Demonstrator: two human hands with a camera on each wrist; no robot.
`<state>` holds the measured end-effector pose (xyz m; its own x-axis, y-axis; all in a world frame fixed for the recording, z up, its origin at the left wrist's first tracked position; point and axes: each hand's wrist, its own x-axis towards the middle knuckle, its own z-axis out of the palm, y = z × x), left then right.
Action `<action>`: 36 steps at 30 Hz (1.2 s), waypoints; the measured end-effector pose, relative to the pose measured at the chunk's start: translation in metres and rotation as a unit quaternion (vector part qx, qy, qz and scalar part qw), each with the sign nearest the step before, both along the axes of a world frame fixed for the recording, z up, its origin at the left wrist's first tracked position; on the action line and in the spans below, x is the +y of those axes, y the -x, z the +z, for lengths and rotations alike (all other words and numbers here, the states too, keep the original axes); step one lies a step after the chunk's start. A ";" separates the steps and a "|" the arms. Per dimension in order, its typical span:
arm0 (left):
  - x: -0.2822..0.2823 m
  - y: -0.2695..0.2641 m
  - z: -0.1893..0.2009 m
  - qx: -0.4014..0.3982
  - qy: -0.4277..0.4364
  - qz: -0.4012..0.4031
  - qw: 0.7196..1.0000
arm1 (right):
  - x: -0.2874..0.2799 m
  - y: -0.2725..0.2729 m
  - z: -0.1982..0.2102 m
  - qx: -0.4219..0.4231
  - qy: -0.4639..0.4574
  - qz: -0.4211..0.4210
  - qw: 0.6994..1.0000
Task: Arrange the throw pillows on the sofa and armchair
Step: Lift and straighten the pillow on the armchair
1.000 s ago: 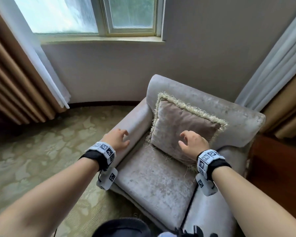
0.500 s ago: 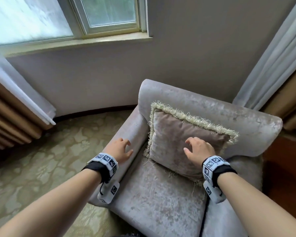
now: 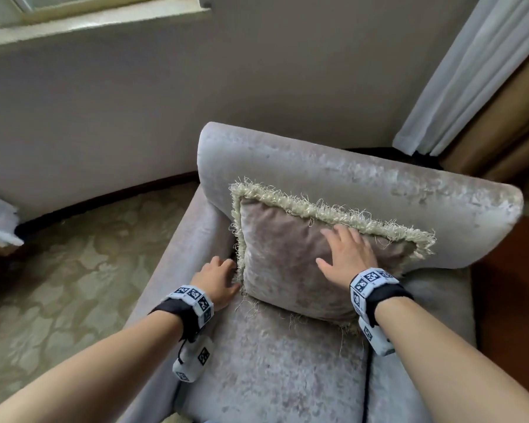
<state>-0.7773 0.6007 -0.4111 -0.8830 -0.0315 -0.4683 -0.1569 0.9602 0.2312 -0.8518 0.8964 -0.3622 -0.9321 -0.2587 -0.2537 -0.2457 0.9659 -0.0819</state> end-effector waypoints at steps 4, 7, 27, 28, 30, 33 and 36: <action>-0.003 0.045 -0.061 -0.007 -0.030 -0.007 0.999 | -0.016 0.036 -0.034 -0.017 -0.065 0.008 0.998; -0.001 0.064 -0.110 0.002 -0.044 -0.013 0.999 | -0.014 0.049 -0.066 -0.036 -0.119 0.008 0.992; 0.024 0.081 -0.241 0.072 -0.424 0.101 0.897 | -0.008 0.049 -0.155 0.158 -0.100 0.010 0.982; 0.025 0.079 -0.239 0.079 -0.415 0.100 0.901 | -0.008 0.047 -0.152 0.158 -0.102 0.011 0.982; 0.026 0.073 -0.231 0.095 -0.401 0.102 0.905 | -0.005 0.042 -0.144 0.155 -0.104 0.009 0.982; 0.026 0.062 -0.213 0.122 -0.393 0.076 0.908 | 0.004 0.026 -0.129 0.150 -0.094 -0.005 0.984; 0.033 0.058 -0.186 0.141 -0.404 0.035 0.903 | 0.024 0.002 -0.114 0.162 -0.068 -0.034 0.984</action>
